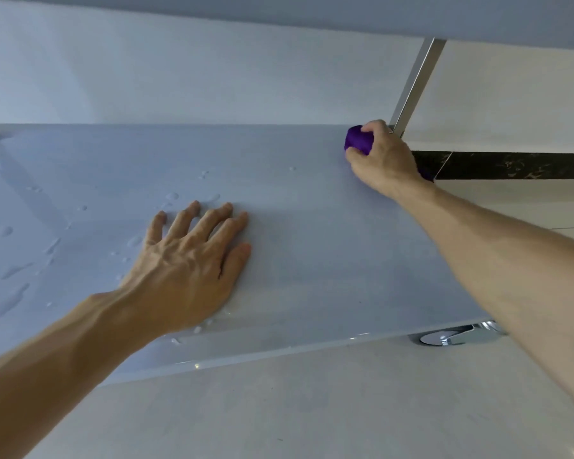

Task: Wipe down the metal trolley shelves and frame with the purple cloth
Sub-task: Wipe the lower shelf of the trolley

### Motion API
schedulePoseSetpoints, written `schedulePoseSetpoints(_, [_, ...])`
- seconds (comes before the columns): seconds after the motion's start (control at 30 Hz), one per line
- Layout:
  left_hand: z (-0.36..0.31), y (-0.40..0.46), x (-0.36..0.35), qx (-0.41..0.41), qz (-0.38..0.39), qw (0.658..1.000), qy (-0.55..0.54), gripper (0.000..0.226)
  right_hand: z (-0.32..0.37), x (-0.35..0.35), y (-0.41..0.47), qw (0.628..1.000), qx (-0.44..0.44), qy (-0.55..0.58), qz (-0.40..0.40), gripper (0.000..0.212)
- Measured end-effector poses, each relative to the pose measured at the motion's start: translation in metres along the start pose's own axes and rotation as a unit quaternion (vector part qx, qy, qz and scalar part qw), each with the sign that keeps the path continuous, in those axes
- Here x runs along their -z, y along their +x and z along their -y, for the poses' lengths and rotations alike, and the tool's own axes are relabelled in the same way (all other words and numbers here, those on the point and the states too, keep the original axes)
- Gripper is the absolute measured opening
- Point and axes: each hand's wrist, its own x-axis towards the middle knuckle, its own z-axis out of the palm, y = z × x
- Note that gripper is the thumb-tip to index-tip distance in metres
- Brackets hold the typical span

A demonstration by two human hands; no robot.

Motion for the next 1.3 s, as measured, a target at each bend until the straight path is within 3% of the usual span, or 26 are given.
schedulePoseSetpoints(0.03, [0.000,0.000,0.000,0.001,-0.002,1.000,-0.001,0.081,0.015,-0.008,-0.004,0.999,0.030,0.006,0.019,0.050])
schedulePoseSetpoints(0.13, [0.001,-0.001,-0.001,0.002,-0.006,1.000,-0.003,0.079,0.053,-0.029,-0.040,0.971,0.233,-0.013,0.055,0.059])
schedulePoseSetpoints(0.23, [0.002,-0.002,-0.001,-0.002,-0.010,1.000,-0.001,0.076,0.055,-0.032,-0.056,0.927,0.367,-0.008,0.070,0.050])
schedulePoseSetpoints(0.37, [0.001,-0.002,0.001,0.001,-0.012,1.000,-0.005,0.073,0.038,-0.021,-0.016,0.950,0.306,-0.003,0.066,0.042])
schedulePoseSetpoints(0.53, [-0.001,-0.001,-0.002,0.011,-0.007,1.000,-0.018,0.075,-0.023,0.001,0.042,0.995,0.035,-0.088,0.021,0.046])
schedulePoseSetpoints(0.6, [-0.003,0.000,-0.002,0.010,-0.006,1.000,-0.013,0.072,-0.020,-0.001,0.049,0.995,-0.001,-0.094,0.036,0.043])
schedulePoseSetpoints(0.67, [-0.003,0.001,-0.002,0.010,-0.003,1.000,-0.011,0.070,0.002,-0.011,0.045,0.996,0.025,-0.066,0.046,0.042])
schedulePoseSetpoints(0.87, [-0.002,-0.002,0.001,0.006,-0.008,1.000,0.000,0.069,0.062,-0.040,-0.025,0.972,0.224,-0.017,0.062,0.045])
schedulePoseSetpoints(1.03, [-0.004,-0.003,0.003,0.003,-0.003,1.000,-0.001,0.069,0.041,-0.007,-0.090,0.944,0.313,0.027,0.104,0.046])
schedulePoseSetpoints(1.17, [-0.007,-0.005,0.004,-0.007,-0.010,1.000,-0.005,0.067,0.002,0.029,-0.128,0.937,0.322,0.034,0.135,0.047])
schedulePoseSetpoints(1.3, [-0.010,-0.005,0.005,-0.009,-0.003,1.000,0.001,0.061,-0.019,0.048,-0.149,0.959,0.260,0.017,0.113,0.049])
